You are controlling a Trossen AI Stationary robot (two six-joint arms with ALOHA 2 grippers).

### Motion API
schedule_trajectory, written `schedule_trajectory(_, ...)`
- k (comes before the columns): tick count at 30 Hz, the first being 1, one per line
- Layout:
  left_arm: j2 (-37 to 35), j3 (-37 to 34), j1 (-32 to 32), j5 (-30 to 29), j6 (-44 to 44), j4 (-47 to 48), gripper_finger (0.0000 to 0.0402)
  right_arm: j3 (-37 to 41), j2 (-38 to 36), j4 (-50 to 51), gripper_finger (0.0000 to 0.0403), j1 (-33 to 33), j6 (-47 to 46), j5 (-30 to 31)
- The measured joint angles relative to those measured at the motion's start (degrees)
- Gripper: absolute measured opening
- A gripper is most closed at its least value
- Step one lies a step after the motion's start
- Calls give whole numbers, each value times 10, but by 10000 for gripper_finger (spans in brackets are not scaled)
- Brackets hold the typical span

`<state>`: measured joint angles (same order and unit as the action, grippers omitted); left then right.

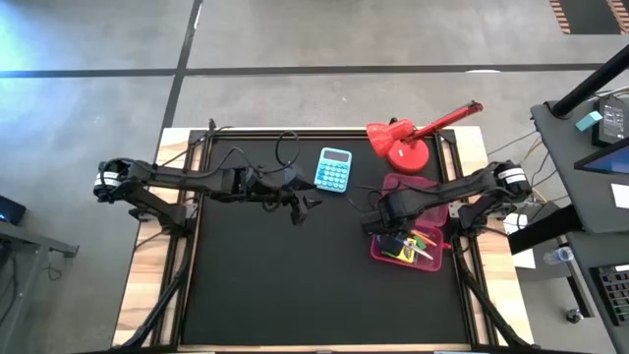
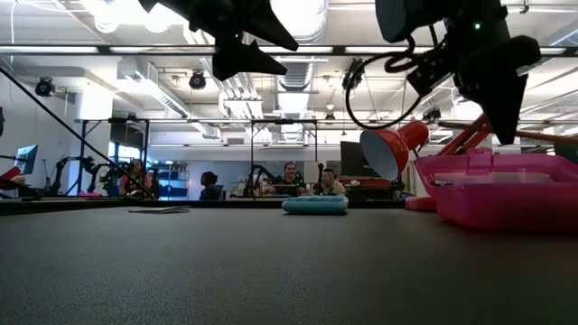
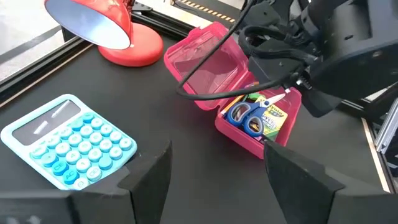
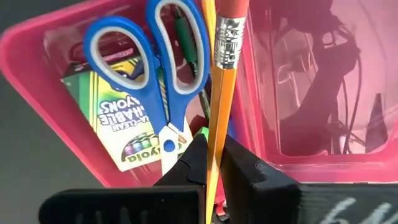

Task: Pack school essentials
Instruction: Put the orange pencil into the red supply box

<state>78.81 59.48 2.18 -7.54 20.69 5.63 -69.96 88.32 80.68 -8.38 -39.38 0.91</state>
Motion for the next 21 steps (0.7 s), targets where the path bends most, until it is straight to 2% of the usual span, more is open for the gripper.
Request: schedule_trajectory(21,-2,0,0,4,1,0,235,87,-8,-132,13,-6,-6,-50)
